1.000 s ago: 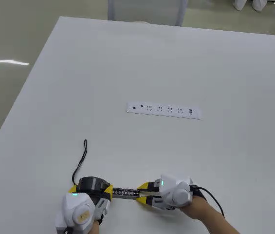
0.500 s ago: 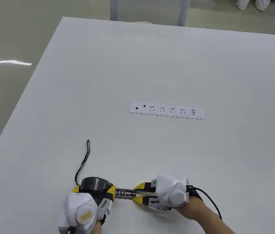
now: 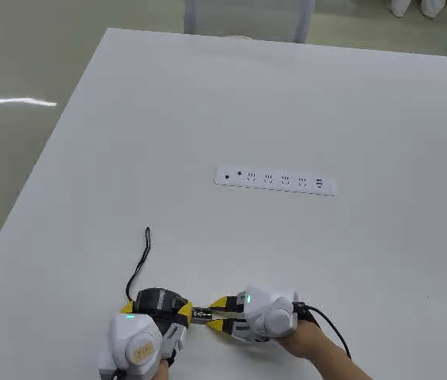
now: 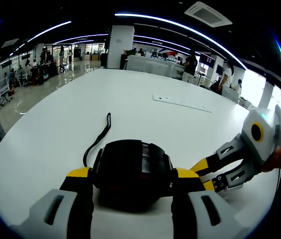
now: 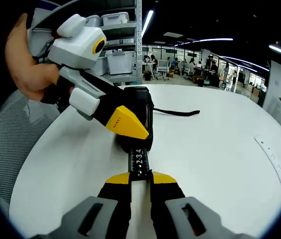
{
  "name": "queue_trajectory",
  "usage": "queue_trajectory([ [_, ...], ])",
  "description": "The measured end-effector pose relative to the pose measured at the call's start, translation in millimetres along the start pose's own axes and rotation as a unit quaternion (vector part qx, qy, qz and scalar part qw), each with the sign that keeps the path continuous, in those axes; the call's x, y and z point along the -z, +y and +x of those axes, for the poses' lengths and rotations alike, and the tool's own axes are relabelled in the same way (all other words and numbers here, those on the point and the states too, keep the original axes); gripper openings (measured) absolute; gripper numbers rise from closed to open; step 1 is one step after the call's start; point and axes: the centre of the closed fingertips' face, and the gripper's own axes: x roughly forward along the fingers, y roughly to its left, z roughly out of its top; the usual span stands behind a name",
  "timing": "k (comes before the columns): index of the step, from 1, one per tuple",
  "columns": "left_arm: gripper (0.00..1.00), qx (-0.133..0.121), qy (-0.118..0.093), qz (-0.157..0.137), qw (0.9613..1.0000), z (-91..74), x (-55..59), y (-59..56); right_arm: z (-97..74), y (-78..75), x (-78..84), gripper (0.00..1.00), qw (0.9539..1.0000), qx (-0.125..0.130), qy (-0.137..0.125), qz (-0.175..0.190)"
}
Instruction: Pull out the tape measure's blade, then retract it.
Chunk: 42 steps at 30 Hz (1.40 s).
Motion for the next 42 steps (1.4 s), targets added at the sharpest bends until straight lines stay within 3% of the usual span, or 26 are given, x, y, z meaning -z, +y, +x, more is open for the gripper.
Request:
queue_trajectory([
  [29,0.6,0.004,0.003,-0.01,0.9999,-0.7,-0.4,0.0,28.5,1.5,-19.2,0.12,0.9993,-0.024,-0.011,-0.026],
  [42,0.62,0.006,0.005,-0.003,1.0,-0.7,-0.4,-1.0,28.5,1.9,-18.4,0.13,0.999,-0.026,-0.008,-0.036],
])
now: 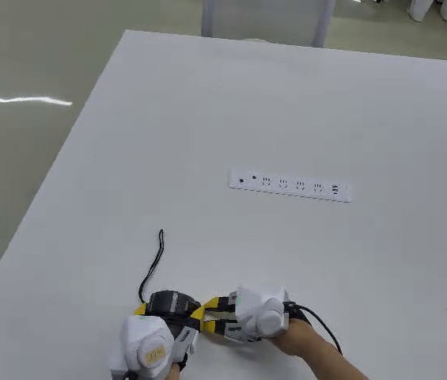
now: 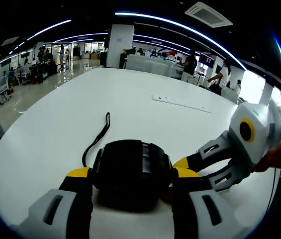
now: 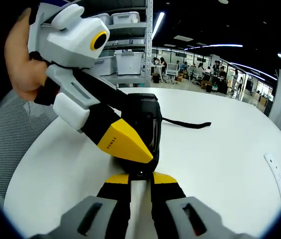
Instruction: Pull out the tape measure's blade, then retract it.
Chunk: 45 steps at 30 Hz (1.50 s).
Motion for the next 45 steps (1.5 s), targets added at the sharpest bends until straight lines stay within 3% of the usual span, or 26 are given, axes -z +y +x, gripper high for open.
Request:
queue_trajectory([
  [22,0.64,0.01,0.015,0.027,0.9995,-0.9,2.6,0.7,-4.8,-1.2,-6.3,0.19,0.9999,0.01,0.006,-0.005],
  [32,0.7,0.046,0.013,0.053,0.9975,-9.1,-4.5,-1.5,-16.4,-1.9,-7.5,0.28,0.9994,0.03,0.015,0.005],
  [37,0.72,0.064,0.014,0.078,0.9948,-13.1,-4.0,-0.6,-24.5,-0.4,-8.2,0.31,0.9989,0.041,0.019,0.012],
  [42,0.73,0.1,0.015,0.118,0.9878,-20.7,-4.5,-7.0,-36.7,0.6,-7.8,0.38,0.997,0.064,0.026,0.033],
  [45,0.76,0.121,0.015,0.128,0.9842,-24.5,-3.1,-8.4,-46.1,-1.9,-6.7,0.45,0.9939,0.09,0.027,0.058],
])
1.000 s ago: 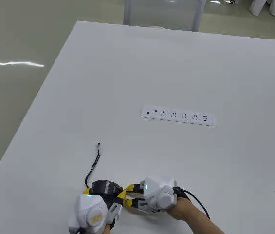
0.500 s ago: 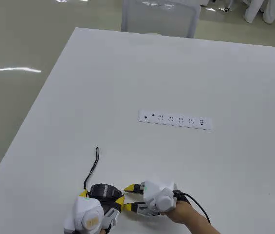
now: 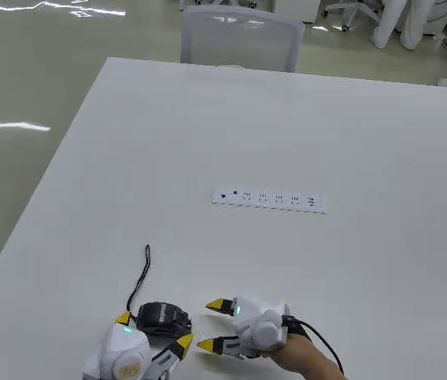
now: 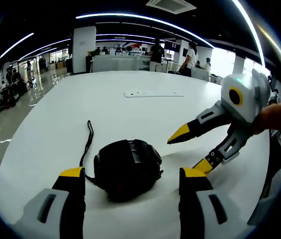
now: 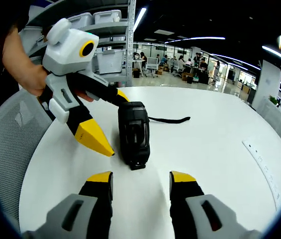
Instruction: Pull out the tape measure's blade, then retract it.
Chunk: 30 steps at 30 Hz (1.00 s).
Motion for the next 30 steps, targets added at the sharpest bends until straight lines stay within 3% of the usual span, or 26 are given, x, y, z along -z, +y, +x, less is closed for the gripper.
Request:
queue_trajectory([
  [5,0.79,0.014,-0.001,0.019,0.9997,-8.7,-0.1,5.4,-20.2,-1.0,-2.3,0.52,0.9991,0.032,-0.008,0.025],
  [15,0.86,0.054,0.003,0.058,0.9969,-24.0,1.7,13.6,-60.6,3.1,12.6,0.63,0.9927,0.09,-0.005,0.079],
  [23,0.92,0.083,0.014,0.087,0.9927,-38.6,4.0,19.1,-96.8,8.2,19.5,0.71,0.983,0.141,-0.008,0.117],
  [30,0.95,0.093,0.007,0.094,0.9912,-51.1,0.3,20.0,-121.0,16.0,25.0,0.77,0.9739,0.176,-0.014,0.143],
])
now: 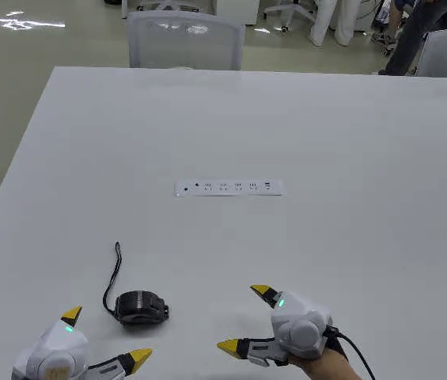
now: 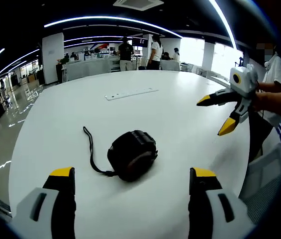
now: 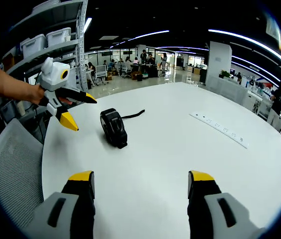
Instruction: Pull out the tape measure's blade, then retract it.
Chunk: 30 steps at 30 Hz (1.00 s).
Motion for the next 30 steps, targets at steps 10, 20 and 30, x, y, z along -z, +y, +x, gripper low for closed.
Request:
queue_trajectory([
  [10,0.99,0.021,0.004,0.03,0.9993,-16.6,-0.1,-5.6,-32.5,3.3,8.1,0.83,0.9993,0.032,-0.006,0.02],
  [20,0.99,0.019,-0.003,0.022,0.9996,-35.8,-3.5,-0.3,-69.1,7.8,15.2,0.87,0.997,0.061,-0.014,0.045],
  [30,0.99,0.037,-0.014,0.045,0.9982,-52.2,-4.8,-11.4,-88.6,18.8,25.5,0.89,0.9956,0.07,-0.015,0.061],
])
